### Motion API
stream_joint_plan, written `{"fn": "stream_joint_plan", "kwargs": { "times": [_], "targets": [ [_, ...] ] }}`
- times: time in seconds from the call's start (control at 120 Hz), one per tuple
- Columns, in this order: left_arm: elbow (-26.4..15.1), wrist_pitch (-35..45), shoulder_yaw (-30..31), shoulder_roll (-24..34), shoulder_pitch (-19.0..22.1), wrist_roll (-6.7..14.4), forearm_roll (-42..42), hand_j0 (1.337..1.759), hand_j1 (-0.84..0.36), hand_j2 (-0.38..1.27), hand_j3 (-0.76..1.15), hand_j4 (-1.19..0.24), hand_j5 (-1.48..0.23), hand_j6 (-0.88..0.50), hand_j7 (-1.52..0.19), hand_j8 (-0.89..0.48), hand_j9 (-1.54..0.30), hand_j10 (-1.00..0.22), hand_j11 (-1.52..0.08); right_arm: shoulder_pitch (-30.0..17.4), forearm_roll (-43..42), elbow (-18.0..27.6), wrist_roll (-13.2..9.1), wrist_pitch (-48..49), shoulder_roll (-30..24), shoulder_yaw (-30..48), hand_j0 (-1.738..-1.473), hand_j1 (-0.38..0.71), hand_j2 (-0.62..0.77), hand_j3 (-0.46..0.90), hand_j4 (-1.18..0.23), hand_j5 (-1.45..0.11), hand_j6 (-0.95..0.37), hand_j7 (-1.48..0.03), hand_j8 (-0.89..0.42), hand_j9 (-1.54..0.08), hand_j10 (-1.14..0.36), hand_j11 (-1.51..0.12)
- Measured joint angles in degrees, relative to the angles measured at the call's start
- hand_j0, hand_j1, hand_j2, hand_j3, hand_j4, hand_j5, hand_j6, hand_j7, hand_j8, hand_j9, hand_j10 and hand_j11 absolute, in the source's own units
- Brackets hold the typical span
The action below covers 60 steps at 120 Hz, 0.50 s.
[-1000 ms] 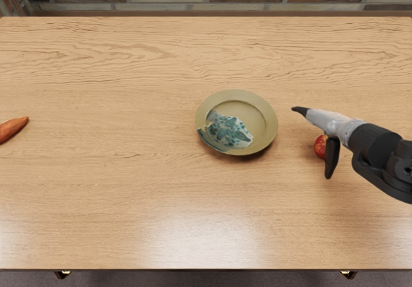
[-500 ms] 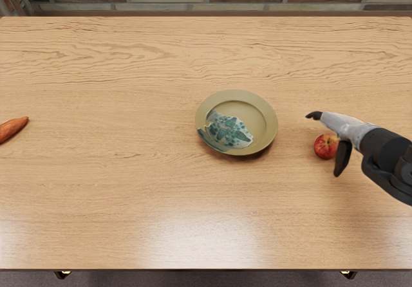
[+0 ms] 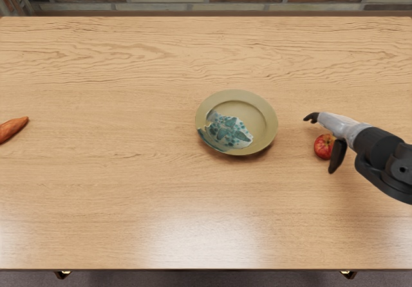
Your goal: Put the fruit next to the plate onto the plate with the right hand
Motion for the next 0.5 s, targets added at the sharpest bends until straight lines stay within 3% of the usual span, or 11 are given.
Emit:
{"fn": "stream_joint_plan", "kwargs": {
  "times": [0.5],
  "targets": [
    [0.0, -0.01, 0.0, 0.0, 0.0, 0.0, 0.0, 1.658, 0.34, 0.0, 0.0, -0.01, -0.01, -0.01, -0.01, -0.01, -0.01, -0.01, -0.01, -1.87, -2.45, 2.21, 0.0, -5.01, -0.18, -0.62, -1.658, -0.04, -0.05, 0.0, -0.26, -0.33, -0.26, -0.33, -0.26, -0.33, -0.26, -0.33]
  ]
}}
